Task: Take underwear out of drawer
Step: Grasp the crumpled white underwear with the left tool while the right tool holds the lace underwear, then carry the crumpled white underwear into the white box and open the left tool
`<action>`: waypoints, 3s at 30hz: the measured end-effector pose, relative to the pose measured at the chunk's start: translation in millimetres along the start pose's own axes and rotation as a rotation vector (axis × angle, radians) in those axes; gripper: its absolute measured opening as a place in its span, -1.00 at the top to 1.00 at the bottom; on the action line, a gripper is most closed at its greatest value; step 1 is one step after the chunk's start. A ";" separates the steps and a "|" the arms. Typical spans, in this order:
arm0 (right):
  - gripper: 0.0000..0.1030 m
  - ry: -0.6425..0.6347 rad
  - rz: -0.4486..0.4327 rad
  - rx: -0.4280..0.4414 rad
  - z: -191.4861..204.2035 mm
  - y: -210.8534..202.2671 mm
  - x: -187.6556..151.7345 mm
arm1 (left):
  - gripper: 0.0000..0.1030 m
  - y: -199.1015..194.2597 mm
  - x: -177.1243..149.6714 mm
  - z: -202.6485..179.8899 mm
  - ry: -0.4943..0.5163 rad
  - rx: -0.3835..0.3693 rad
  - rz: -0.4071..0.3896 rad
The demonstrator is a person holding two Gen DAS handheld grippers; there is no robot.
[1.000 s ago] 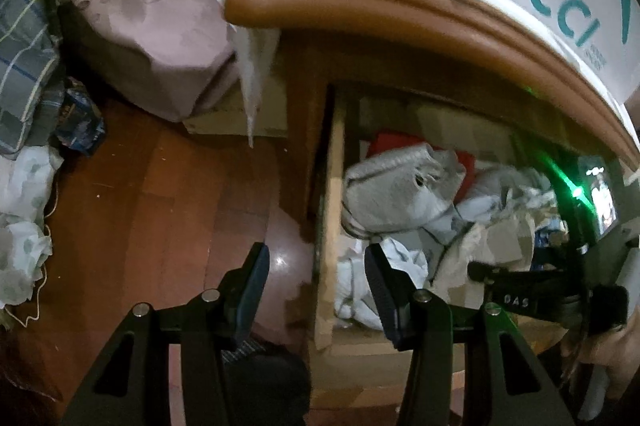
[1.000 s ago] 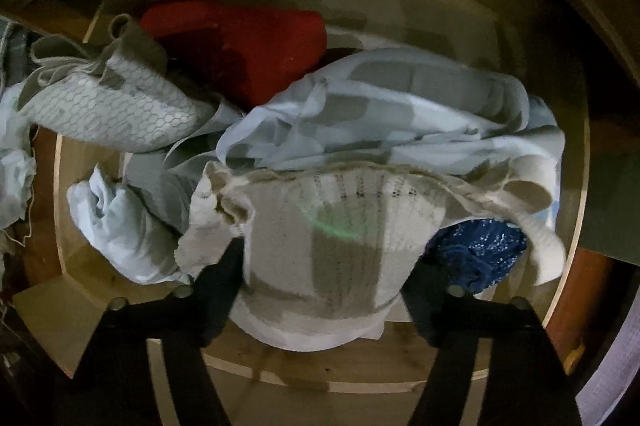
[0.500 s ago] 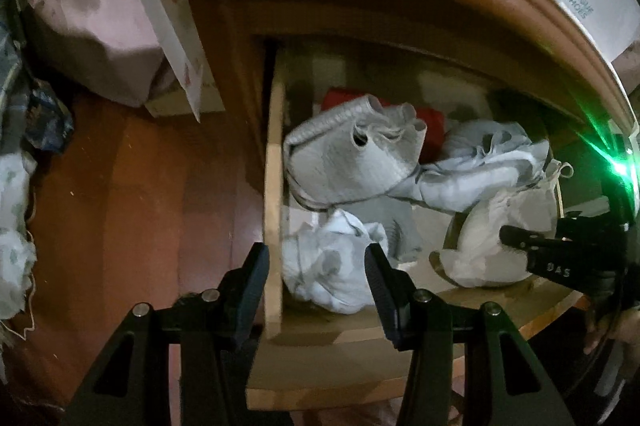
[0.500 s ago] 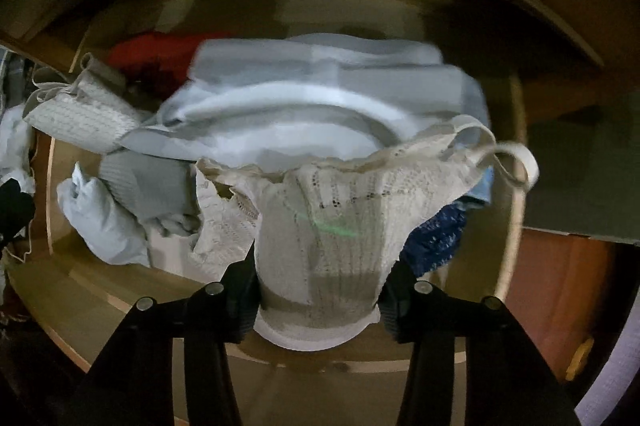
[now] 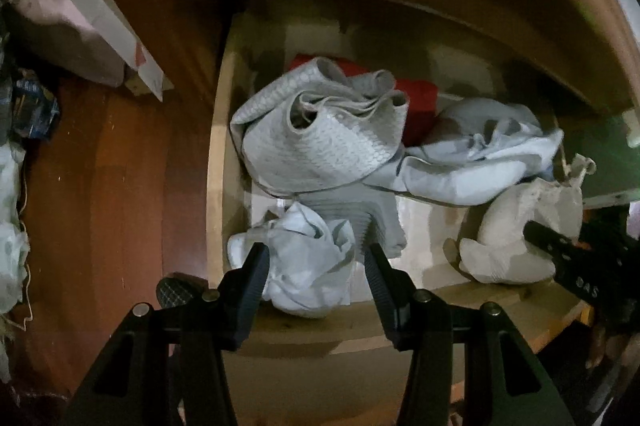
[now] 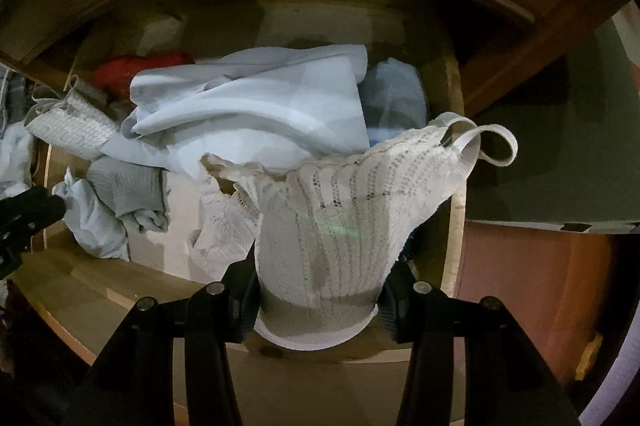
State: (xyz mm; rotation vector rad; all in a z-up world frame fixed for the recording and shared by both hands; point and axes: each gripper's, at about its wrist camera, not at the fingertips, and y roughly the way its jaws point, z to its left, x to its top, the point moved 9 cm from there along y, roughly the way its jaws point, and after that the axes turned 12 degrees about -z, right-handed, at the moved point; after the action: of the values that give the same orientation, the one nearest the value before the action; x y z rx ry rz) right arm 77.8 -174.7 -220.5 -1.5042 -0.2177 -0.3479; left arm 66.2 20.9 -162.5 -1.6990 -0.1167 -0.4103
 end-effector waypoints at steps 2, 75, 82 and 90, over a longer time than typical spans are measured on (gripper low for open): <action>0.13 0.001 -0.001 0.007 -3.1 0.2 2.3 | 0.01 6.3 -1.5 1.9 -0.008 0.010 0.025; 0.08 -0.030 -0.106 0.026 -11.2 -3.6 -12.8 | 0.57 -206.3 70.5 -9.9 0.113 -0.002 -0.369; 0.07 -0.046 -0.105 0.024 -7.7 -0.4 -14.8 | 0.57 -285.9 124.8 -17.1 0.117 -0.035 -0.517; 0.07 -0.061 -0.103 0.024 -6.9 1.3 -15.4 | 0.57 -336.3 189.5 -19.4 0.123 -0.017 -0.628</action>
State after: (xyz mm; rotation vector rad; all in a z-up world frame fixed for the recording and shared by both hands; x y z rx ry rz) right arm 63.3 -180.2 -227.5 -1.4839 -0.3478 -0.3810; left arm 135.4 31.6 217.6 -1.6238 -0.5643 -0.9799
